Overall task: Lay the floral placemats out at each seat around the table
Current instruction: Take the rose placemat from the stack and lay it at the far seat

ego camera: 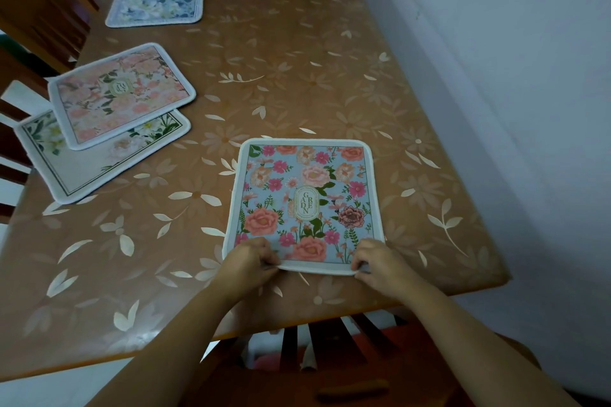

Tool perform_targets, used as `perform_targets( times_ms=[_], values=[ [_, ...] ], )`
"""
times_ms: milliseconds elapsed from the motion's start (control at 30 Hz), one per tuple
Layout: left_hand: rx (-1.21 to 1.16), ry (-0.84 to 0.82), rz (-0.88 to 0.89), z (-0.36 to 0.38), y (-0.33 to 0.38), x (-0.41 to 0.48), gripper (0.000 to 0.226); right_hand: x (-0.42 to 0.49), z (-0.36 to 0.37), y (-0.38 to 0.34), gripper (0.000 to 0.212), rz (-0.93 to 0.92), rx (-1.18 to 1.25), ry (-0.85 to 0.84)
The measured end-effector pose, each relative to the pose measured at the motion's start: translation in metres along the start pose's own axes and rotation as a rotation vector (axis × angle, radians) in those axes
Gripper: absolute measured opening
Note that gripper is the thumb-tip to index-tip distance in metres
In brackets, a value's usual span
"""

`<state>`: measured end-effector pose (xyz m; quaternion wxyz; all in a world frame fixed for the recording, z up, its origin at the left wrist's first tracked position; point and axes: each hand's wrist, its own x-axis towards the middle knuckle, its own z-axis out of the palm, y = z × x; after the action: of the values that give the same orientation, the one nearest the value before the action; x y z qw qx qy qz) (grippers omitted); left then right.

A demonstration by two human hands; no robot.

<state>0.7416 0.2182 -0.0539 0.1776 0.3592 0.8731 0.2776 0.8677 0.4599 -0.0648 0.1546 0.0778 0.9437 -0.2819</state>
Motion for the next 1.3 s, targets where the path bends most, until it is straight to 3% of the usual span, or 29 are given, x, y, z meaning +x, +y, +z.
perform_targets(
  times_ms=[167,300,833,1200,1300],
  values=[
    [0.024,0.038,-0.085,0.008,-0.010,-0.006,0.004,0.015,0.001,-0.004,0.007,0.020,0.118,0.086],
    [0.033,0.037,-0.102,0.012,-0.013,-0.009,0.009,0.026,-0.003,-0.002,0.008,0.022,0.135,0.056],
    [0.107,-0.126,-0.004,0.024,0.007,-0.010,0.018,-0.002,-0.018,0.018,0.007,0.081,0.037,-0.023],
    [0.095,-0.139,-0.038,0.024,0.011,-0.012,0.013,-0.012,-0.011,0.014,0.018,0.137,0.023,0.012],
    [0.075,-0.130,-0.049,0.024,0.011,-0.013,0.011,-0.015,-0.008,0.017,0.009,0.093,-0.004,0.028]
  ],
)
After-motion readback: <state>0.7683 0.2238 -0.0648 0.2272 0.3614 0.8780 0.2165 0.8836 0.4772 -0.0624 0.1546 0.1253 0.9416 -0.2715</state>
